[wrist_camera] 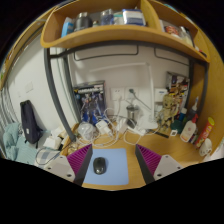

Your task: Arrange mouse

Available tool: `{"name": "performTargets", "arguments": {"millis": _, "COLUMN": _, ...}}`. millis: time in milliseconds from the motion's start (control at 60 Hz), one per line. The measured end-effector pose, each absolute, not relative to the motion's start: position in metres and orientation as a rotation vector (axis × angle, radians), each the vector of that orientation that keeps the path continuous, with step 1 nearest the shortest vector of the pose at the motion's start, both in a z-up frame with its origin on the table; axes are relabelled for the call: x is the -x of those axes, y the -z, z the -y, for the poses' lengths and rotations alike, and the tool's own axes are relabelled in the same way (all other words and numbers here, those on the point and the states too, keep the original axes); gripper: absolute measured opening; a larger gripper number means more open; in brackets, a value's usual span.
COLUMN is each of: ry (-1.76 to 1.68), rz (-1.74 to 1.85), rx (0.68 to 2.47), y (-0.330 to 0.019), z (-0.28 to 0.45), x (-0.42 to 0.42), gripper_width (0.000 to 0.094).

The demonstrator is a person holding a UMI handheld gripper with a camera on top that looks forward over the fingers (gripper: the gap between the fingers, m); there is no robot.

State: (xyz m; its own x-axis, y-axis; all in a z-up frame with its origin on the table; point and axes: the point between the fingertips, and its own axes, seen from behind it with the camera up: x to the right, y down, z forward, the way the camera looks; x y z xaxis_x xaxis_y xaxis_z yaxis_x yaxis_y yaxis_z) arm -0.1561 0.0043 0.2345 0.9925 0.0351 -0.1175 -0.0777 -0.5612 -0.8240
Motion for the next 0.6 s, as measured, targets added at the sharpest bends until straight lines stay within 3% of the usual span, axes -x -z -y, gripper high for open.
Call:
{"name": "performTargets", "arguments": {"millis": 150, "ry": -0.146, "rz": -0.088, "rx": 2.124, "y": -0.263, "z": 0.008, "x": 0.105, "gripper_width": 0.0861}}
{"name": "performTargets", "arguments": {"millis": 600, "ry": -0.078, "rz": -0.100, "rx": 2.131, "y": -0.270, "z": 0.055, "x": -0.033, "gripper_width": 0.0861}}
